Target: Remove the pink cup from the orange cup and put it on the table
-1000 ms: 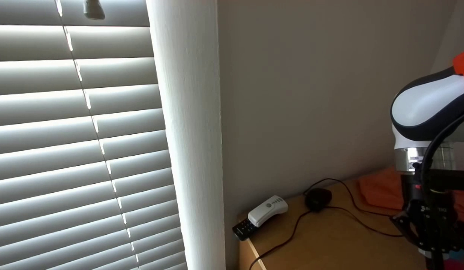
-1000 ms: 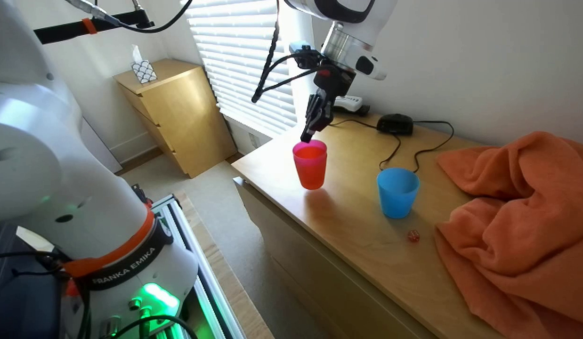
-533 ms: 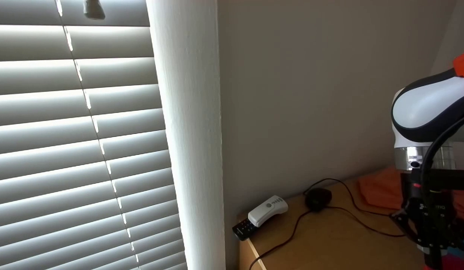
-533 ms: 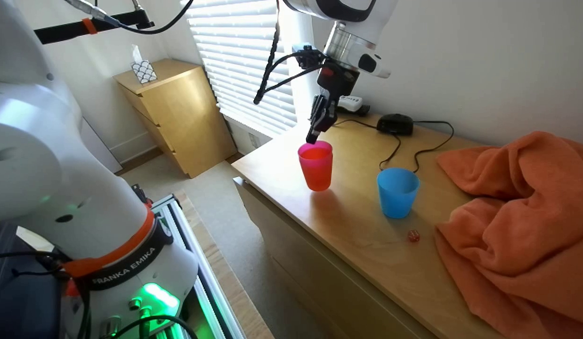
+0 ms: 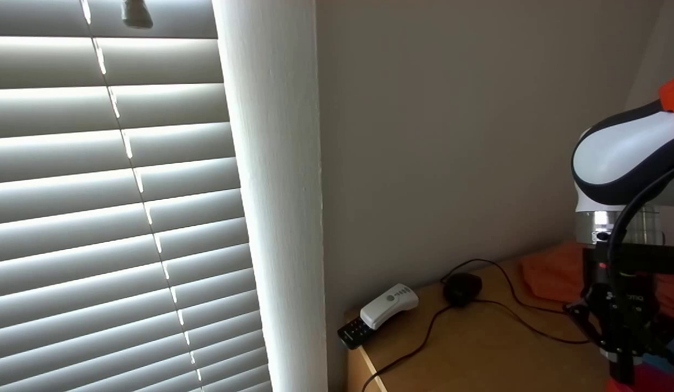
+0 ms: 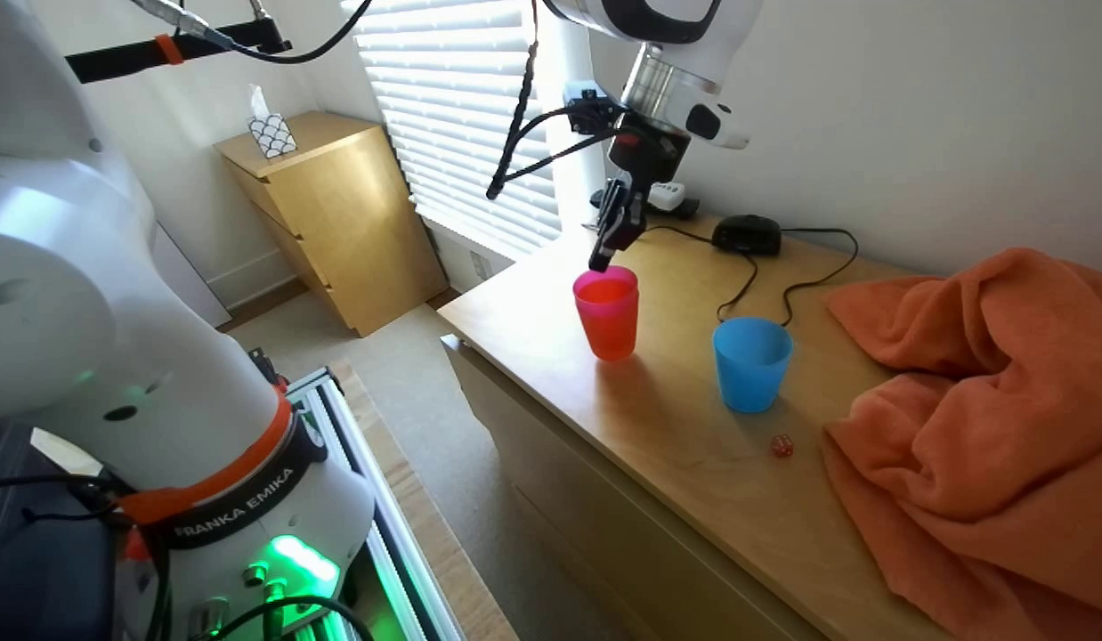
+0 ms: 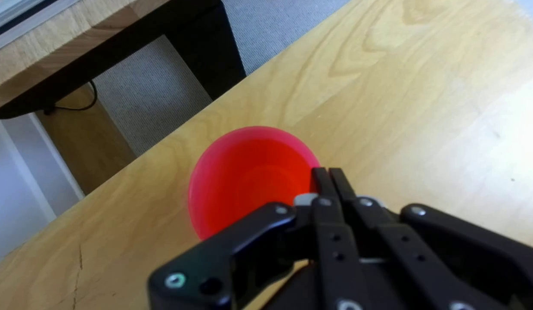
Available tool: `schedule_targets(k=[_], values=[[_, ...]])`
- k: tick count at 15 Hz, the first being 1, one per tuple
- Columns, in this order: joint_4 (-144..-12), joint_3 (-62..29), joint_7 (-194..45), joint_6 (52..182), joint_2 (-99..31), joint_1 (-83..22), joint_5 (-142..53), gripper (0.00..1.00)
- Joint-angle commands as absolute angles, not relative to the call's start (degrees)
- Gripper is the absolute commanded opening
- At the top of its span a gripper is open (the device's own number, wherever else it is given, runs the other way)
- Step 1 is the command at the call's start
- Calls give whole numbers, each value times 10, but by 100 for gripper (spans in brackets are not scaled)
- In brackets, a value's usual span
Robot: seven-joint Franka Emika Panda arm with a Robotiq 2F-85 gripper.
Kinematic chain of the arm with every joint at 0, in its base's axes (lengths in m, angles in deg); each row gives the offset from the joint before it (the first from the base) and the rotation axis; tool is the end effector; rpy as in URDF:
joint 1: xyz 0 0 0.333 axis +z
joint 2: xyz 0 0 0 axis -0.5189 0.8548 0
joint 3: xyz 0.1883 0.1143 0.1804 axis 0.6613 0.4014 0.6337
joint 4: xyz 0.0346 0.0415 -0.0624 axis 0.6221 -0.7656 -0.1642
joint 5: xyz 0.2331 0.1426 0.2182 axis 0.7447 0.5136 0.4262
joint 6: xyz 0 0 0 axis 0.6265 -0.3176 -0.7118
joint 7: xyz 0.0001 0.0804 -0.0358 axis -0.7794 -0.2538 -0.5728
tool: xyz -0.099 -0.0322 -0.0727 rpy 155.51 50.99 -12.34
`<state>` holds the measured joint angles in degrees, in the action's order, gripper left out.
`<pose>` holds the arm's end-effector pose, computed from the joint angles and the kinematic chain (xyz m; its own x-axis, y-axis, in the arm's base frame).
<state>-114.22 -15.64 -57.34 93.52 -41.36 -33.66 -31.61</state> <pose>0.4372 -0.0297 0.2514 0.7323 -0.4975 -0.4650 -0.5297 -0.8453 0.0703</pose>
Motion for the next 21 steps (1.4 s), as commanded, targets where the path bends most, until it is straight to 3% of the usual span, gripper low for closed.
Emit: schedule_targets(k=[1,8,14,16,17,18,19,21], values=[[-1139,-160,-581,936,-407,-339,-299,1],[-1151,-167,-497,976,-420,-329,-328,1],[-1138,-158,-594,937,-408,-350,-230,1],[-1153,-171,-489,992,-420,-332,-310,1],[-1139,-159,-595,948,-409,-352,-224,1],[-1152,-172,-495,990,-420,-334,-302,1],[-1139,-159,-613,942,-410,-355,-206,1],[-1144,-164,-582,956,-411,-349,-218,1]])
